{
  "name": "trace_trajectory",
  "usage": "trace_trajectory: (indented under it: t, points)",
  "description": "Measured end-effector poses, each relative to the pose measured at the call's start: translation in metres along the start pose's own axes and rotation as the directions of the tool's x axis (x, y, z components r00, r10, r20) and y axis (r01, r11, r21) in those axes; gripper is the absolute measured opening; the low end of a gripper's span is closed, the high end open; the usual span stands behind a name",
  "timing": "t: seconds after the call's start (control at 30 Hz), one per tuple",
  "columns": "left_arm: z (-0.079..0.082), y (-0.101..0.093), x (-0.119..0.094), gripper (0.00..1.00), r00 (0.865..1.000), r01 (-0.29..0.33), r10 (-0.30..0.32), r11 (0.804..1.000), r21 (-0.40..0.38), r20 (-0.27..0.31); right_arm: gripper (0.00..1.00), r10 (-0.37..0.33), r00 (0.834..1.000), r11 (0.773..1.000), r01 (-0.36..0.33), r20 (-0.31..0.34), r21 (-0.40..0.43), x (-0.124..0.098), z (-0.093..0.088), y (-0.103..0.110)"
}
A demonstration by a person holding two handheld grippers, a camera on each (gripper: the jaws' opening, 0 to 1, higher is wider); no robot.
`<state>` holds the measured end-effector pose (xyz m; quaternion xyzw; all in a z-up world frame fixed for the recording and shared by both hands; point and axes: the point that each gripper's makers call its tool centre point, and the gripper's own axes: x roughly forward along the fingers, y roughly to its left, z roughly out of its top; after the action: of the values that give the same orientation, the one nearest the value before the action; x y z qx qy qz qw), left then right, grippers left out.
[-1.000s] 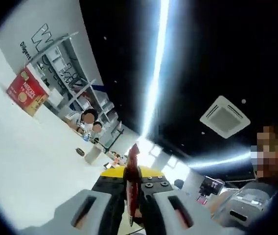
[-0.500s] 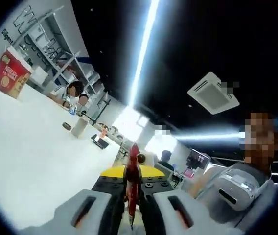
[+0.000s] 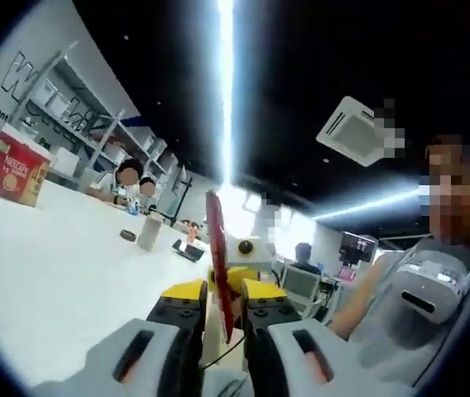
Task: Tear open the coffee pouch, take out the coffee, and pour the coffee from the pouch into the cup
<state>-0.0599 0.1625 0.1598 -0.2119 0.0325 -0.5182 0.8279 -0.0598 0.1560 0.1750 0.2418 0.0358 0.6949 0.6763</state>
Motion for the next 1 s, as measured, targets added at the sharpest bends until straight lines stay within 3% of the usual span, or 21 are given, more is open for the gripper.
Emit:
trace_trajectory:
  t: [0.13,0.3,0.4,0.47,0.57,0.7,0.8,0.83,0.87,0.93,1.0]
  points:
    - [-0.01,-0.004,0.012,0.18,0.999,0.011,-0.01,1.0,0.028,-0.046,0.07,0.004,0.997,1.0,-0.005,0.071,0.016,0.001,0.022,-0.001]
    - [-0.013,-0.004,0.027,0.18,0.999,0.0,0.002,0.999,0.05,-0.044,0.07,0.009,0.999,1.0,-0.009,0.046,-0.008,0.012,0.014,0.004]
    - [-0.017,-0.002,0.03,0.11,0.999,-0.012,0.013,1.0,0.023,-0.05,0.07,0.02,0.999,1.0,-0.019,0.035,-0.016,0.015,0.012,0.008]
    - [-0.016,-0.003,0.029,0.09,0.999,0.004,-0.004,1.0,-0.006,-0.044,0.08,0.022,0.999,0.999,-0.021,0.035,-0.029,0.014,0.012,0.008]
    - [-0.017,-0.013,0.027,0.08,0.997,0.054,-0.056,0.998,-0.041,-0.052,0.1,0.084,0.996,0.996,-0.083,0.021,-0.043,0.014,0.011,0.019]
    - [-0.018,-0.029,0.024,0.08,0.988,0.136,-0.142,0.987,-0.084,-0.064,0.16,0.139,0.99,0.989,-0.141,-0.033,-0.054,0.01,0.009,0.032]
    - [-0.024,-0.047,0.018,0.08,0.961,0.247,-0.262,0.957,-0.151,-0.087,0.19,0.234,0.971,0.972,-0.234,-0.053,-0.007,0.006,0.013,0.045]
    - [-0.029,-0.056,0.017,0.08,0.947,0.285,-0.305,0.943,-0.17,-0.105,0.2,0.268,0.962,0.963,-0.267,-0.057,0.027,0.003,0.015,0.046]
    - [-0.036,-0.066,0.014,0.08,0.923,0.335,-0.361,0.923,-0.189,-0.13,0.2,0.307,0.95,0.951,-0.303,-0.064,0.06,0.001,0.016,0.049]
    - [-0.041,-0.074,0.012,0.08,0.906,0.362,-0.395,0.909,-0.208,-0.151,0.2,0.352,0.931,0.934,-0.343,-0.093,0.101,-0.002,0.012,0.055]
    - [-0.051,-0.077,0.013,0.08,0.898,0.346,-0.391,0.911,-0.223,-0.201,0.2,0.383,0.913,0.922,-0.371,-0.139,0.109,-0.004,0.006,0.061]
